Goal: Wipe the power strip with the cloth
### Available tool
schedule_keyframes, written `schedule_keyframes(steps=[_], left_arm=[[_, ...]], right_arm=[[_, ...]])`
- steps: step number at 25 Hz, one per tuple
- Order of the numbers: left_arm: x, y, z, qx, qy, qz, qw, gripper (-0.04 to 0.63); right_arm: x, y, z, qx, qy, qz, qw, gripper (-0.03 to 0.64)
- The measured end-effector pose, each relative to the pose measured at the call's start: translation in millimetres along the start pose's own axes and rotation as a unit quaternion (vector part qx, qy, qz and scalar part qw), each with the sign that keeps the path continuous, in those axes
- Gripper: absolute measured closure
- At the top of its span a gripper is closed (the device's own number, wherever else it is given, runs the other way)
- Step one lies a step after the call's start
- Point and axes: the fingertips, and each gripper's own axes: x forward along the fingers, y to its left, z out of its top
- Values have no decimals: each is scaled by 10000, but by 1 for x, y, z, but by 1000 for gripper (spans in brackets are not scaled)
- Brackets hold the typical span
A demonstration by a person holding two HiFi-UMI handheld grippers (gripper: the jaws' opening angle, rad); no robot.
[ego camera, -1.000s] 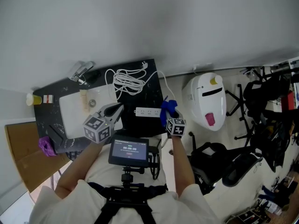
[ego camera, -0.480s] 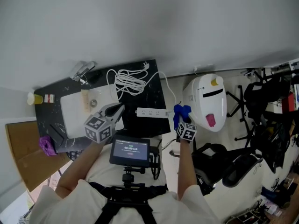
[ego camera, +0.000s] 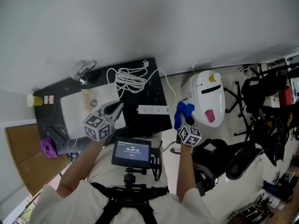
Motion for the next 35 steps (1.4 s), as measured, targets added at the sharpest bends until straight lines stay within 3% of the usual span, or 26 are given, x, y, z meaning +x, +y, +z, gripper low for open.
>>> schedule_keyframes(steps=[7, 15, 23, 35], left_arm=[[1, -1, -17, 63, 196, -147, 9997, 595], [12, -50, -28, 235, 323, -335, 9986, 595], [7, -135, -63, 294, 451, -370, 9979, 595], [-40, -287, -109, 296, 192, -283, 9990, 595]], right_arm=[[-39, 25, 28, 196, -556, 151, 9981, 510], [-80, 20, 48, 282, -926, 421, 9944, 511], [-150, 6, 37, 287, -1090, 849, 9900, 509], [-311, -39, 13, 80, -1256, 1243, 9842, 510]])
